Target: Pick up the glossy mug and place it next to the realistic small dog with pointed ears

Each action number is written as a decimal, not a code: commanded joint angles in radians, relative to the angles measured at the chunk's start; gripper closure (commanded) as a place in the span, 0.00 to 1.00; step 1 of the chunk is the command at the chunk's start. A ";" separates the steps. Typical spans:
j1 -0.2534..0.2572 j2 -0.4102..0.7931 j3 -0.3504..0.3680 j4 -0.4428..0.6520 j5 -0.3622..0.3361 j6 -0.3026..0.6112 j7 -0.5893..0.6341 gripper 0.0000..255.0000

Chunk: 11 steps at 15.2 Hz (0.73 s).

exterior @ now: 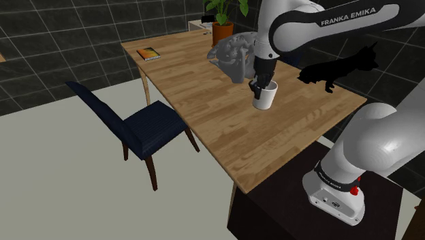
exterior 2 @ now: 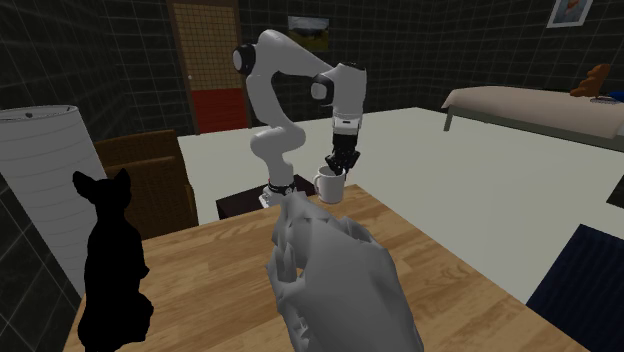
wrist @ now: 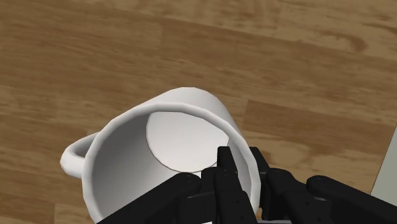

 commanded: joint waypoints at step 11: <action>-0.001 -0.025 -0.002 0.144 0.001 -0.170 -0.008 1.00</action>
